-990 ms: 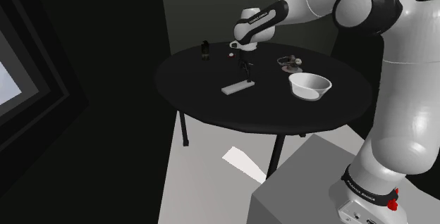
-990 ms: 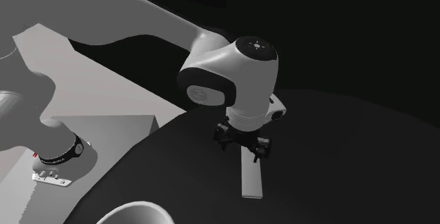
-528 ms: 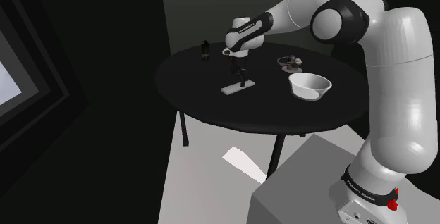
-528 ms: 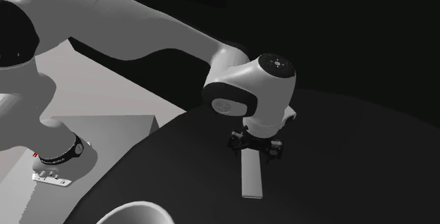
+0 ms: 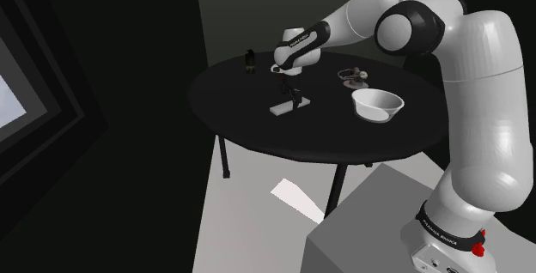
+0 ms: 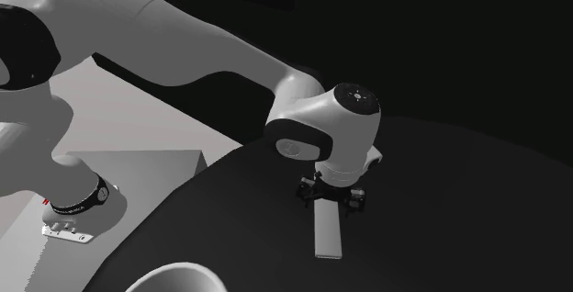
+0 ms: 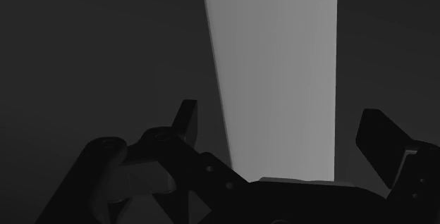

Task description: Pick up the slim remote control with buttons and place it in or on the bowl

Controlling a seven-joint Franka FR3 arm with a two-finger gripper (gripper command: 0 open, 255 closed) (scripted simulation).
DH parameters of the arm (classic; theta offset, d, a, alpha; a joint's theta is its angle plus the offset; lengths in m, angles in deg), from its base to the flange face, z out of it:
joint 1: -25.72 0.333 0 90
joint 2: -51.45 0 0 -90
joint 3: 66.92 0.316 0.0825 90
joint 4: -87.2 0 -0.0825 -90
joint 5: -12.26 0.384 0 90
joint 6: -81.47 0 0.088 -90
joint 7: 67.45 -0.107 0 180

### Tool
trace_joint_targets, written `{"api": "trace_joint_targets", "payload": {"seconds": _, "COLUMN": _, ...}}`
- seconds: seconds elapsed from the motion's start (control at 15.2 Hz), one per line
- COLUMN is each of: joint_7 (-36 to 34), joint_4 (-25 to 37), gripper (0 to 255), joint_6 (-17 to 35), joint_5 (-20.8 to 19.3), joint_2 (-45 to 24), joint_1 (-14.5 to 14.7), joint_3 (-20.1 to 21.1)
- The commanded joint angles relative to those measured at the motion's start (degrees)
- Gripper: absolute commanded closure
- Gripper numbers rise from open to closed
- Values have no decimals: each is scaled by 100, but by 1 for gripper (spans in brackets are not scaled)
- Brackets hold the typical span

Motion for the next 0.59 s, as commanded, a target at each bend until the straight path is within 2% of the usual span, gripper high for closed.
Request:
{"api": "trace_joint_targets", "payload": {"seconds": 0.0, "joint_7": 1, "joint_4": -2, "gripper": 0, "joint_6": 5, "joint_5": 1, "joint_2": -2, "joint_1": 0, "joint_3": 0}}
{"api": "trace_joint_targets", "payload": {"seconds": 0.13, "joint_7": 1, "joint_4": -1, "gripper": 0, "joint_6": 4, "joint_5": 1, "joint_2": -2, "joint_1": 0, "joint_3": 0}}
{"api": "trace_joint_targets", "payload": {"seconds": 0.2, "joint_7": 1, "joint_4": -1, "gripper": 255, "joint_6": 4, "joint_5": 1, "joint_2": -2, "joint_1": 0, "joint_3": 0}}
{"api": "trace_joint_targets", "payload": {"seconds": 0.53, "joint_7": 2, "joint_4": -3, "gripper": 255, "joint_6": 3, "joint_5": 0, "joint_2": 1, "joint_1": -1, "joint_3": 0}}
